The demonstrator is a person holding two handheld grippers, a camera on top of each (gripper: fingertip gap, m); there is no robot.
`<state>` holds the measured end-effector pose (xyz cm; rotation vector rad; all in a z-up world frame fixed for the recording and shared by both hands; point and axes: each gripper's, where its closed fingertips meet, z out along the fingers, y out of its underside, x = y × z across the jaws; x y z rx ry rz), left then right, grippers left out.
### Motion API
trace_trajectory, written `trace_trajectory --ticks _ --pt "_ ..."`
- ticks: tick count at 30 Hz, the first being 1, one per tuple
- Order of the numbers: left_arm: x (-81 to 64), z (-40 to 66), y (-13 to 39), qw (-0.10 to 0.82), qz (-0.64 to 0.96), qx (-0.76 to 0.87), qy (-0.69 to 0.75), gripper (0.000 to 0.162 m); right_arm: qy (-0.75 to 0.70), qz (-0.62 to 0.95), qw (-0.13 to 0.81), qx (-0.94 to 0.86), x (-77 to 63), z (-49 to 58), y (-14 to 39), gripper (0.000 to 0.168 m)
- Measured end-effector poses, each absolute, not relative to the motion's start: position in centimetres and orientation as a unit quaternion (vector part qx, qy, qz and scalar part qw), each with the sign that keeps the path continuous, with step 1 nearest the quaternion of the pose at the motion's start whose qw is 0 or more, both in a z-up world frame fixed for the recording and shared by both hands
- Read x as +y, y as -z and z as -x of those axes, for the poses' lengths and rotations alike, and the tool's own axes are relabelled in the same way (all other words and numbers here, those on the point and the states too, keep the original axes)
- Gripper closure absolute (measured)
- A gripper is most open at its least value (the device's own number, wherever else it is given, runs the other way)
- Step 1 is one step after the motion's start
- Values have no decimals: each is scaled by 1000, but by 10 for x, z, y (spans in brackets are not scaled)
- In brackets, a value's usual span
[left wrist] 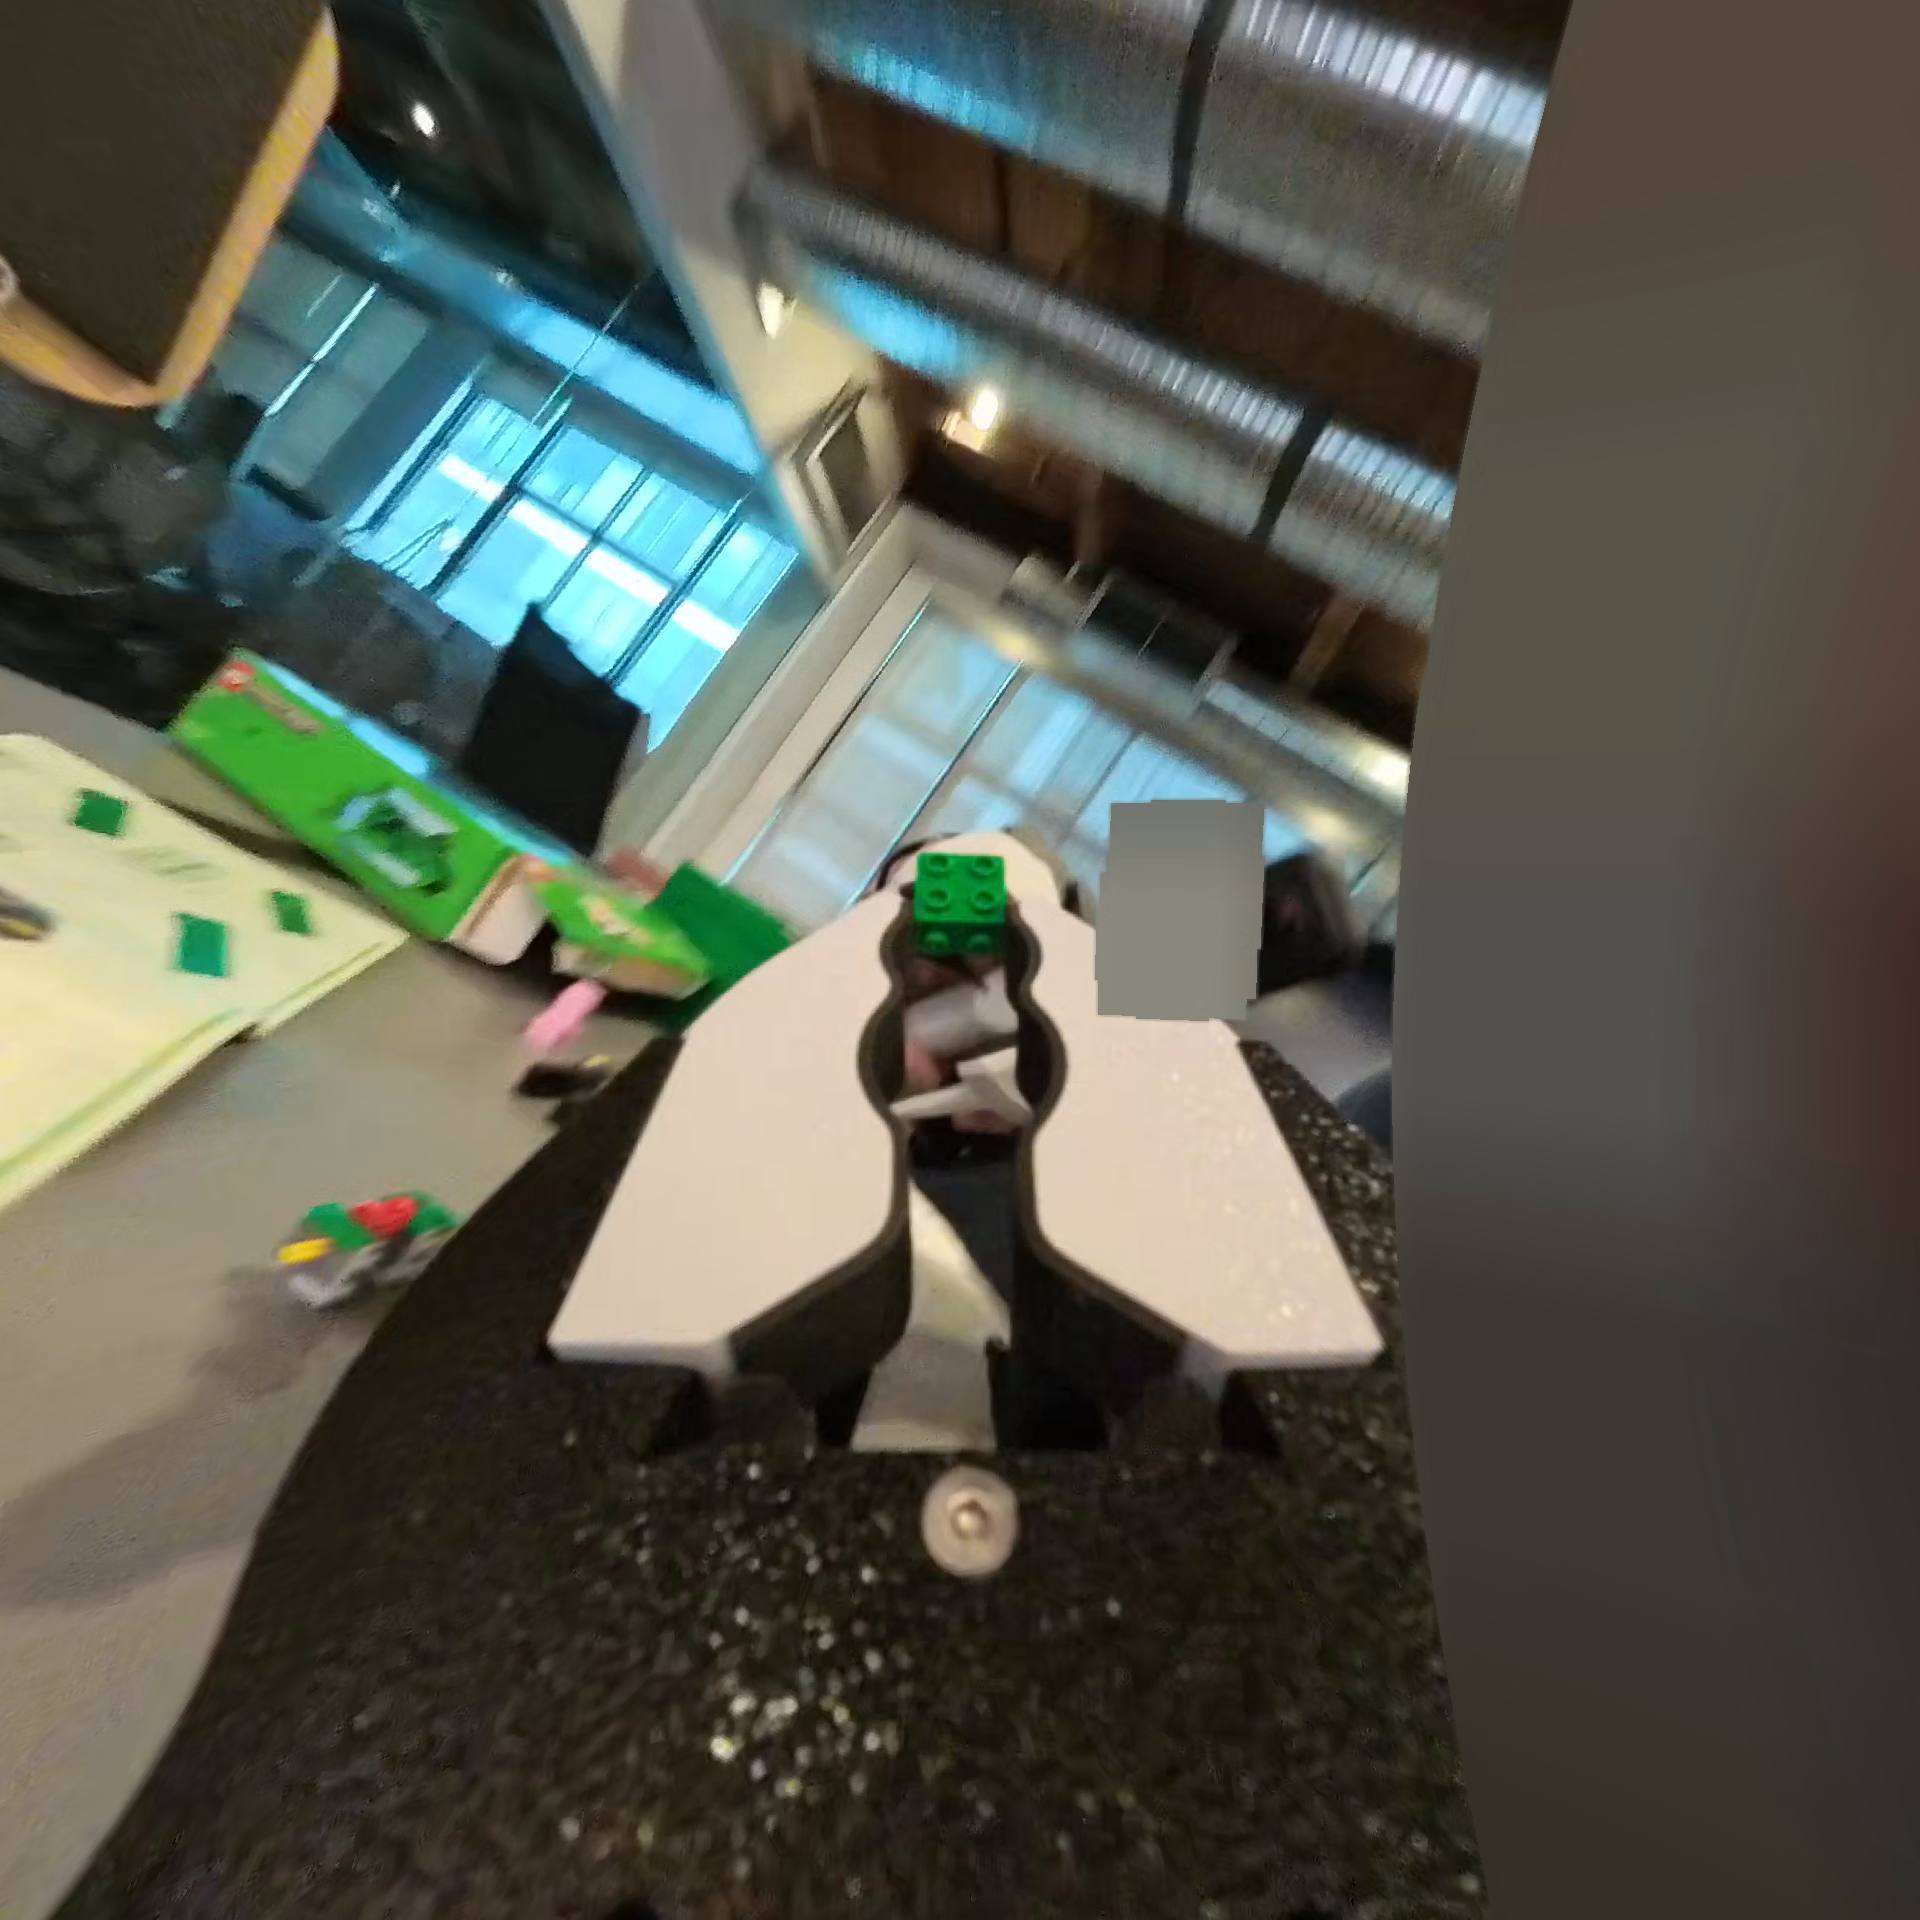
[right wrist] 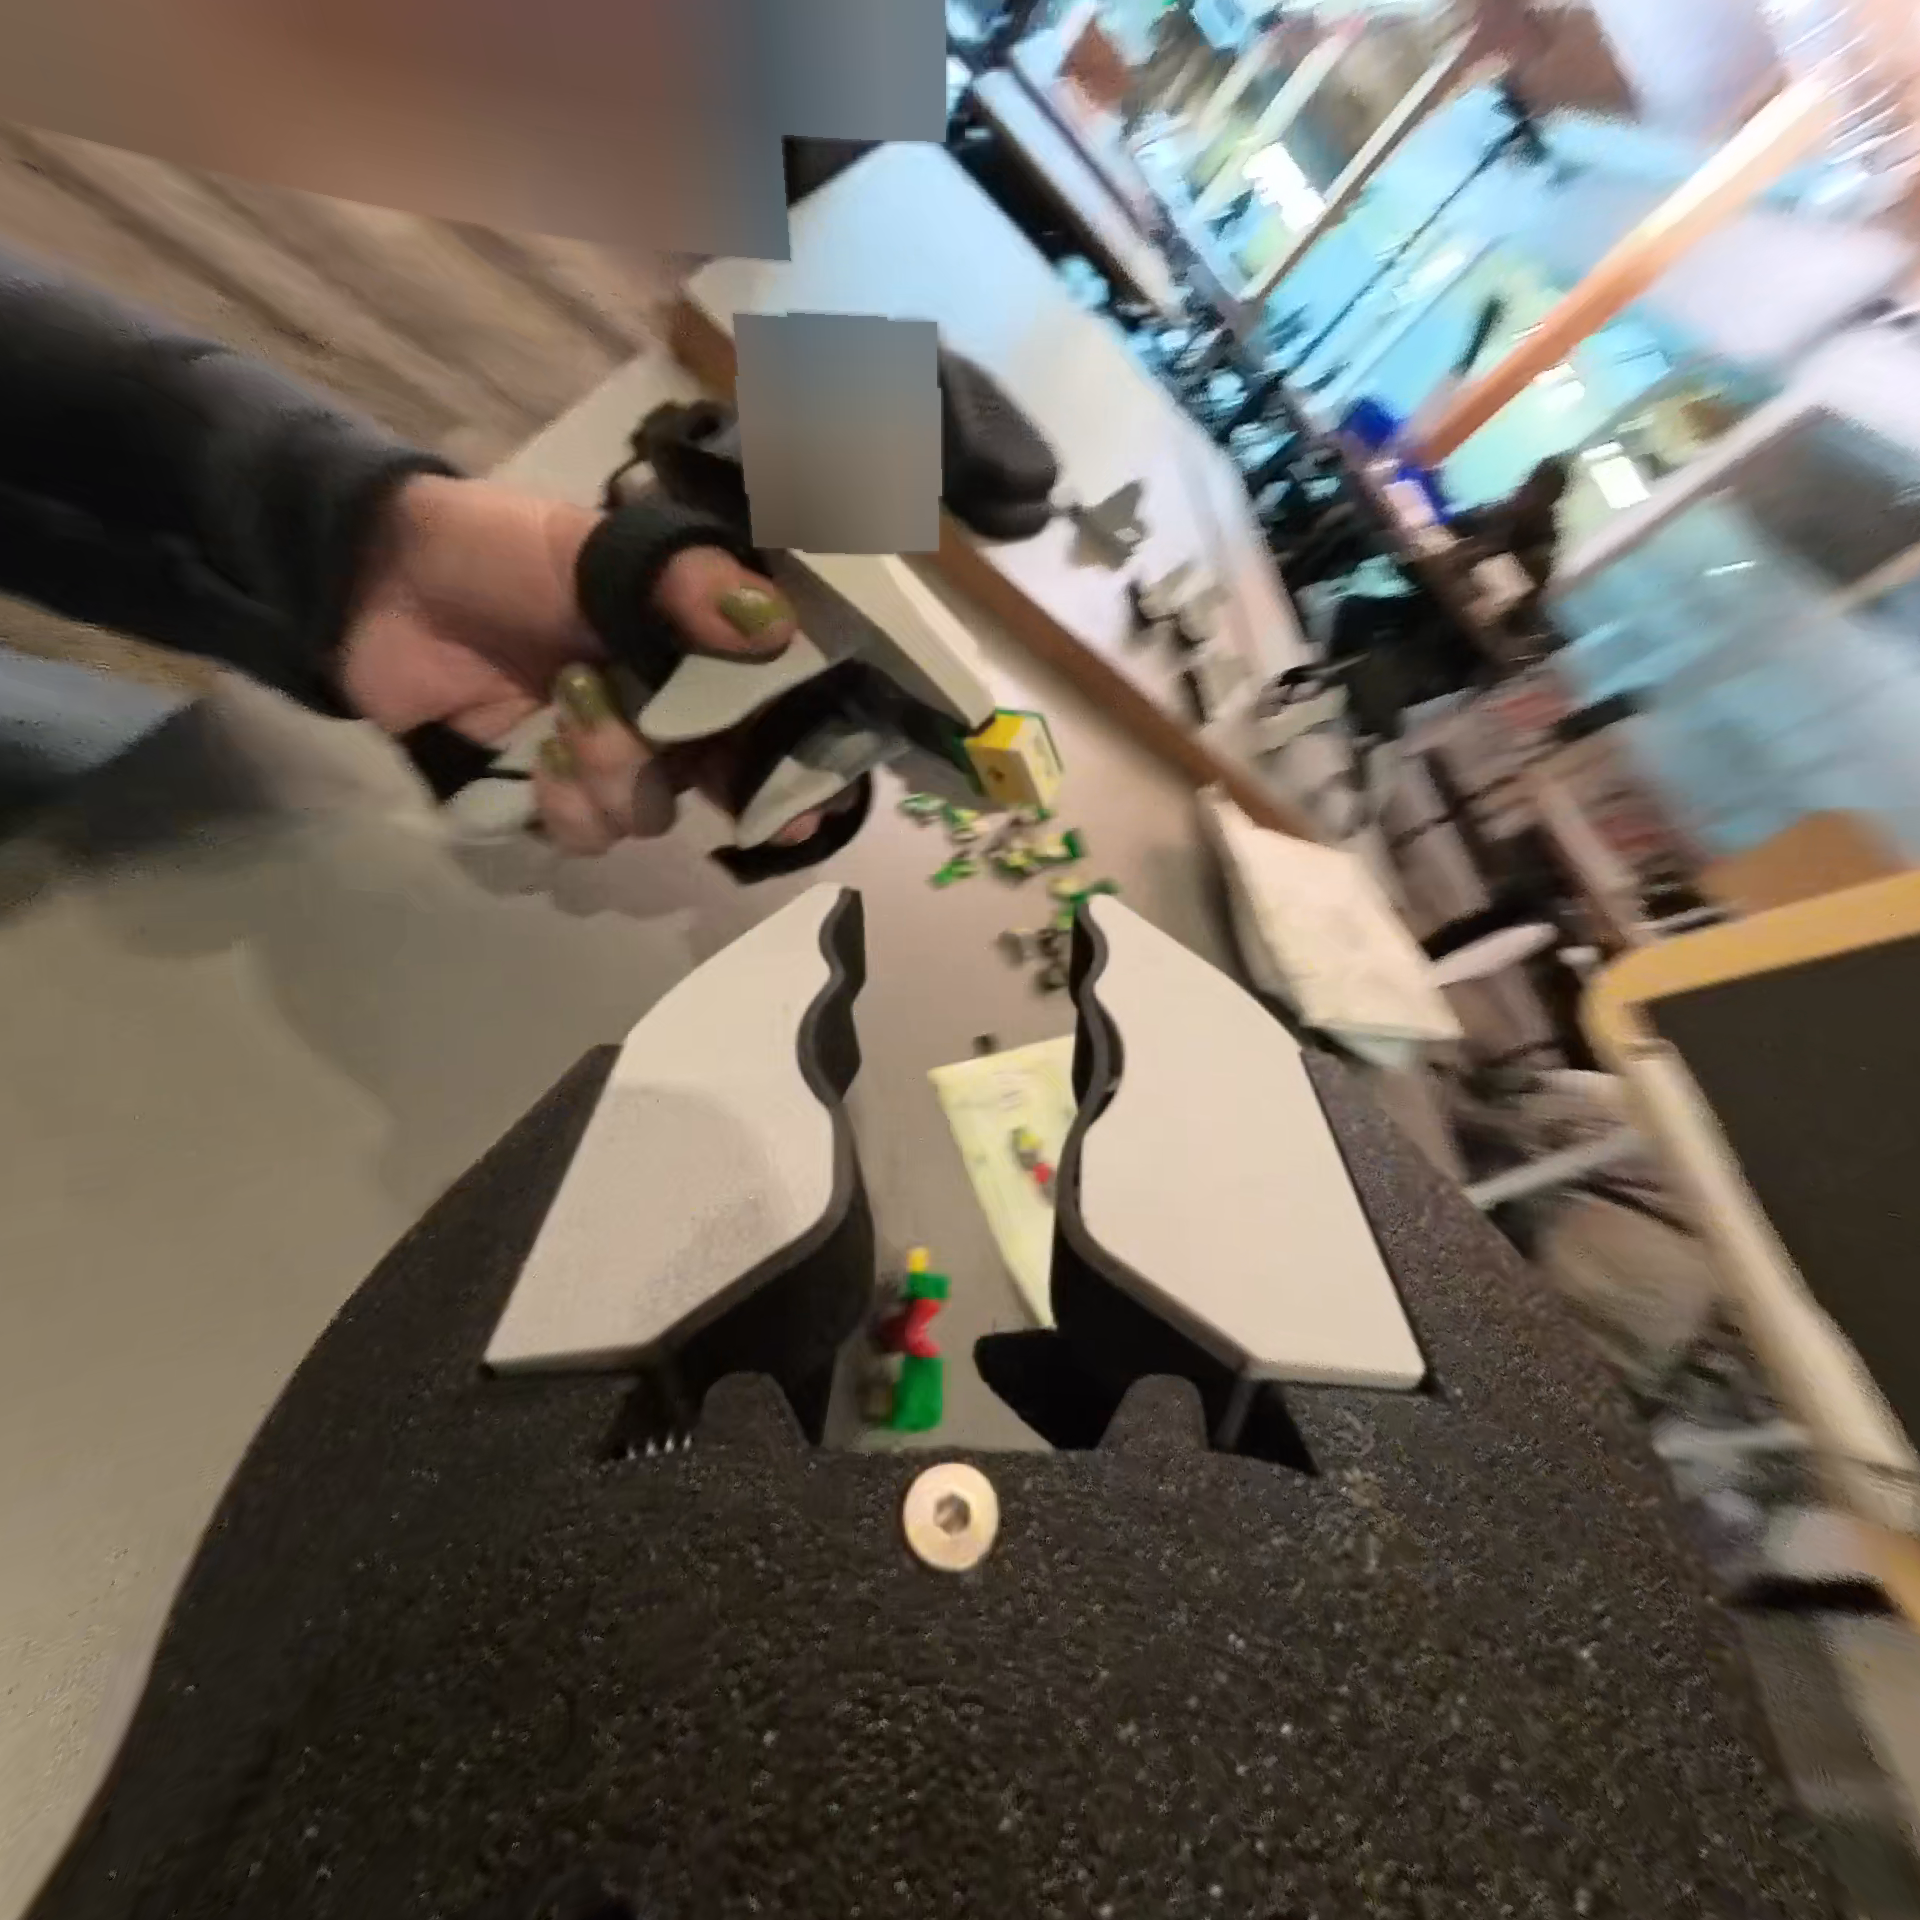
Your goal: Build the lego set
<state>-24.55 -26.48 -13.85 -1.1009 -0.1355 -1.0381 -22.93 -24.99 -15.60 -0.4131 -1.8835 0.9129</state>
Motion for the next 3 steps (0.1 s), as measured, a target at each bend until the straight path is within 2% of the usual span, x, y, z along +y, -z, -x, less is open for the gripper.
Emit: trace_trajectory --ticks 3 --pt "-272 252 130 720 425 -95 541 147 -334 162 560 -741 -257 237 137 130"
